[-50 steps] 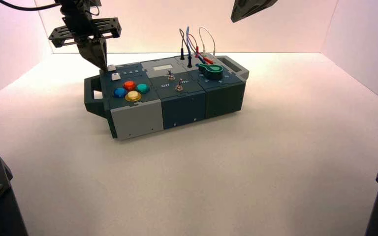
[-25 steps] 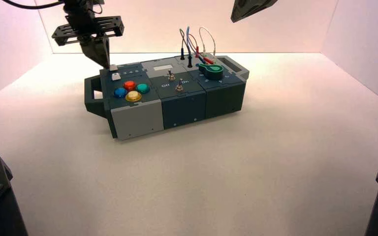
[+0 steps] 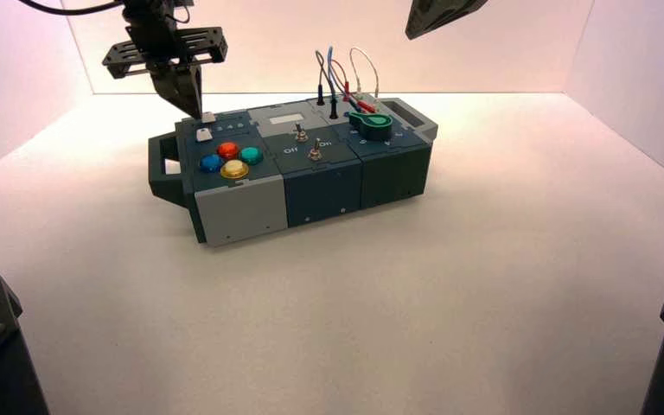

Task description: Move the top slider to position 3.

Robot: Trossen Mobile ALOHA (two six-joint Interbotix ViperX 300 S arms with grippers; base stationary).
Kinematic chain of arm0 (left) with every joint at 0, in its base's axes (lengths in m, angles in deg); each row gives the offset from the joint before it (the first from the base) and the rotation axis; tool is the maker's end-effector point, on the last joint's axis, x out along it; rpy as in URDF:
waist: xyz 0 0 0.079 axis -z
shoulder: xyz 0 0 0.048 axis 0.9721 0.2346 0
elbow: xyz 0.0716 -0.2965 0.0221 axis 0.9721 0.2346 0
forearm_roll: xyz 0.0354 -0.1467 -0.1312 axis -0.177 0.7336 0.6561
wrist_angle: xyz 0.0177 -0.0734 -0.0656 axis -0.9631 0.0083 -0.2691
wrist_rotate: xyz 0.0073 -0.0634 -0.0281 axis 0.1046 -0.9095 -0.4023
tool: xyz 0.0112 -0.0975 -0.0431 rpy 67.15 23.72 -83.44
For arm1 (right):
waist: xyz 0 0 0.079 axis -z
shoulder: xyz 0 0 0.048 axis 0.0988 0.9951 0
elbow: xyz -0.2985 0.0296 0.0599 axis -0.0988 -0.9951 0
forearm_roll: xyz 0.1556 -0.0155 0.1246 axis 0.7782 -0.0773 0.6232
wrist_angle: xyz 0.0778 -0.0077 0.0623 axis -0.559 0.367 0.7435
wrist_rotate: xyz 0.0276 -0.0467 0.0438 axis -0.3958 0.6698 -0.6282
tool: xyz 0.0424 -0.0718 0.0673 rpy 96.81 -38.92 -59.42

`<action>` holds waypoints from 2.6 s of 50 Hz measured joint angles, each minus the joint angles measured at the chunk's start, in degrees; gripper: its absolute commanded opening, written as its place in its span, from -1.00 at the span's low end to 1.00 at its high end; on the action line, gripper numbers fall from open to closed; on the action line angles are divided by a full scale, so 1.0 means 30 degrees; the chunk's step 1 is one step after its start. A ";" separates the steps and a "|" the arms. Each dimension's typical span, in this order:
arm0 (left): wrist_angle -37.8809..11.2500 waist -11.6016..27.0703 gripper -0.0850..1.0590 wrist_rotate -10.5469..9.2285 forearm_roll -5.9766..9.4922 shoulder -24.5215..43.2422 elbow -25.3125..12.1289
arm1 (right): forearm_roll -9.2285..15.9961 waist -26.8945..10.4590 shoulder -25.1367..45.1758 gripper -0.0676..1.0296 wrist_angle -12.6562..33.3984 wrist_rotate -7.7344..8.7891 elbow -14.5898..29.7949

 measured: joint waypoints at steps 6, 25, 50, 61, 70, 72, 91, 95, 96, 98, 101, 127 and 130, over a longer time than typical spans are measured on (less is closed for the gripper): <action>0.0000 0.0088 -0.91 0.0000 0.0000 0.0234 -0.0117 | 0.0000 0.0000 0.0000 -0.91 0.0000 0.0000 0.0000; -0.0029 0.0439 -0.91 0.0000 -0.0029 0.0527 -0.0615 | 0.0000 0.0029 0.0000 -0.91 -0.0029 0.0000 0.0000; -0.1230 0.0469 -0.91 0.0000 -0.0088 0.0088 -0.0674 | 0.0000 0.0000 0.0000 -0.91 -0.0029 0.0000 0.0000; -0.2637 0.0469 -0.91 0.0000 -0.0117 -0.1055 -0.0674 | -0.0029 0.0029 0.0029 -0.91 -0.0029 0.0000 0.0000; -0.3838 0.0469 -0.91 0.0234 -0.0146 -0.1875 -0.0645 | -0.0029 0.0029 0.0146 -0.91 -0.0029 0.0000 0.0000; -0.4102 0.0469 -0.91 0.0557 -0.0146 -0.2051 -0.0586 | -0.0029 0.0029 0.0205 -0.91 0.0000 0.0000 -0.0029; -0.4365 0.0557 -0.91 0.2285 -0.0176 -0.2344 0.0059 | -0.0439 0.0029 0.0557 -0.91 -0.0059 0.0000 0.0000; -0.4307 0.0703 -0.91 0.2578 -0.0146 -0.2520 0.0117 | -0.0469 0.0059 0.0645 -0.91 -0.0059 0.0000 0.0000; -0.4248 0.0732 -0.91 0.2666 -0.0146 -0.2549 0.0117 | -0.0469 0.0029 0.0645 -0.91 -0.0059 0.0000 0.0000; -0.4072 0.0791 -0.91 0.2812 -0.0176 -0.2666 0.0176 | -0.0498 0.0029 0.0732 -0.91 -0.0059 -0.0029 0.0000; -0.3867 0.0908 -0.91 0.2900 -0.0176 -0.2754 0.0234 | -0.0527 0.0029 0.0791 -0.91 -0.0059 0.0000 0.0000; -0.3252 0.1377 -0.91 0.3369 -0.0176 -0.3779 0.0234 | -0.0527 0.0059 0.1172 -0.91 -0.0029 0.0000 0.0000; -0.3252 0.1377 -0.91 0.3340 -0.0176 -0.3867 0.0234 | -0.0527 0.0059 0.1172 -0.91 -0.0029 0.0000 0.0000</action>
